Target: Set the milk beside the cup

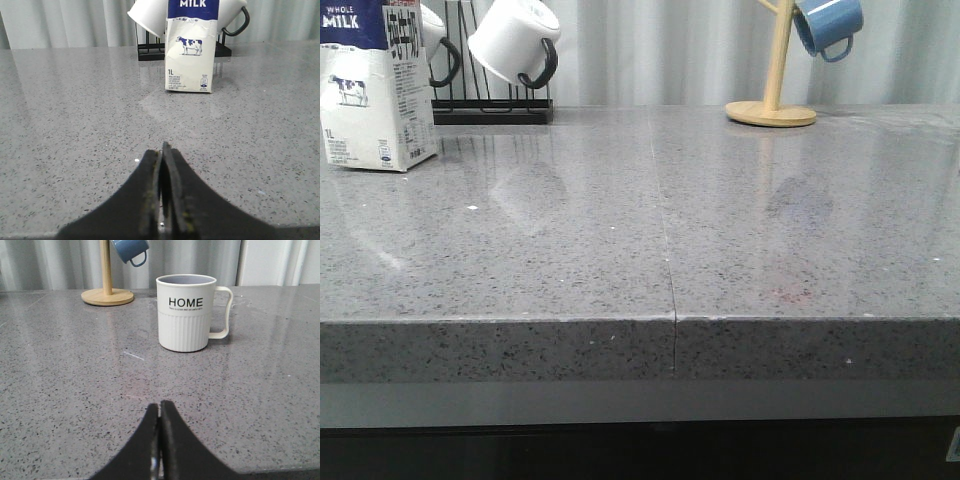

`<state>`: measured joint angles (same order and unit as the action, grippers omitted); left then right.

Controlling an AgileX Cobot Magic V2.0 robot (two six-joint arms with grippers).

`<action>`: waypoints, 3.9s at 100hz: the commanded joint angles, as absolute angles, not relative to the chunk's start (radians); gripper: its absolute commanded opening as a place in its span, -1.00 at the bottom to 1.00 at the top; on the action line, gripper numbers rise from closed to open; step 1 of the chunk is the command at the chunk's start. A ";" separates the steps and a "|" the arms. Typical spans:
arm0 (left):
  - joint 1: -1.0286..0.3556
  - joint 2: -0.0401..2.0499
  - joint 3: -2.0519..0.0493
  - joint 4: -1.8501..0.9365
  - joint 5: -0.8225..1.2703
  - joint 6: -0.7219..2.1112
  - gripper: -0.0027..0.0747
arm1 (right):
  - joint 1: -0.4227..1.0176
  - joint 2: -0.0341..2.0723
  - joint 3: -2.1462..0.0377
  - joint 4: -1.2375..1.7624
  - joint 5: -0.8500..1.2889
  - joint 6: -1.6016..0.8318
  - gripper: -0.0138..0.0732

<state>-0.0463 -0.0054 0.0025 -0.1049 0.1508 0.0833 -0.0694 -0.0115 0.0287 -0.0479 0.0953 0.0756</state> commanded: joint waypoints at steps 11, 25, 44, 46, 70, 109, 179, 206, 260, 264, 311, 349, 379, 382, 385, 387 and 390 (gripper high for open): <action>-0.046 -0.039 0.045 -0.114 0.066 0.074 -0.99 | -0.068 -0.030 0.010 -0.051 0.013 0.079 -0.72; -0.046 -0.039 0.045 -0.114 0.066 0.074 -0.99 | -0.068 -0.030 0.010 -0.051 0.013 0.079 -0.72; -0.046 -0.039 0.045 -0.114 0.066 0.074 -0.99 | -0.068 -0.030 0.010 -0.051 0.013 0.079 -0.72; -0.046 -0.039 0.045 -0.114 0.066 0.074 -0.99 | -0.068 -0.030 0.010 -0.051 0.013 0.079 -0.72; -0.046 -0.039 0.045 -0.114 0.066 0.074 -0.99 | -0.068 -0.030 0.010 -0.051 0.013 0.079 -0.72; -0.046 -0.039 0.045 -0.114 0.066 0.074 -0.99 | -0.068 -0.030 0.010 -0.051 0.013 0.079 -0.72; -0.046 -0.039 0.045 -0.114 0.066 0.074 -0.99 | -0.068 0.152 -0.285 -0.044 0.321 0.079 -0.72; -0.046 -0.039 0.045 -0.114 0.066 0.074 -0.99 | -0.063 0.280 -0.350 -0.030 0.218 0.079 -0.71; -0.046 -0.039 0.045 -0.114 0.066 0.074 -0.99 | -0.072 0.581 -0.350 -0.030 -0.176 0.048 0.05; -0.046 -0.039 0.045 -0.114 0.066 0.074 -0.99 | -0.082 0.610 -0.350 -0.030 -0.209 0.038 0.05; -0.046 -0.039 0.045 -0.114 0.066 0.074 -0.99 | -0.258 0.949 -0.361 0.071 -0.552 0.033 0.05; -0.046 -0.039 0.045 -0.114 0.066 0.074 -0.99 | -0.352 1.223 -0.472 0.050 -0.638 0.033 0.05; -0.046 -0.039 0.045 -0.114 0.066 0.074 -0.99 | -0.333 1.353 -0.491 -0.019 -0.759 0.037 0.05; -0.046 -0.039 0.045 -0.114 0.066 0.074 -0.99 | -0.329 1.363 -0.491 -0.019 -0.769 0.037 0.05; -0.046 -0.039 0.045 -0.114 0.066 0.074 -0.99 | -0.327 1.378 -0.491 -0.019 -0.781 0.037 0.05; -0.046 -0.039 0.045 -0.114 0.066 0.074 -0.99 | -0.323 1.385 -0.491 -0.019 -0.788 0.037 0.05; -0.046 -0.039 0.045 -0.114 0.066 0.074 -0.99 | -0.321 1.399 -0.491 -0.019 -0.801 0.037 0.05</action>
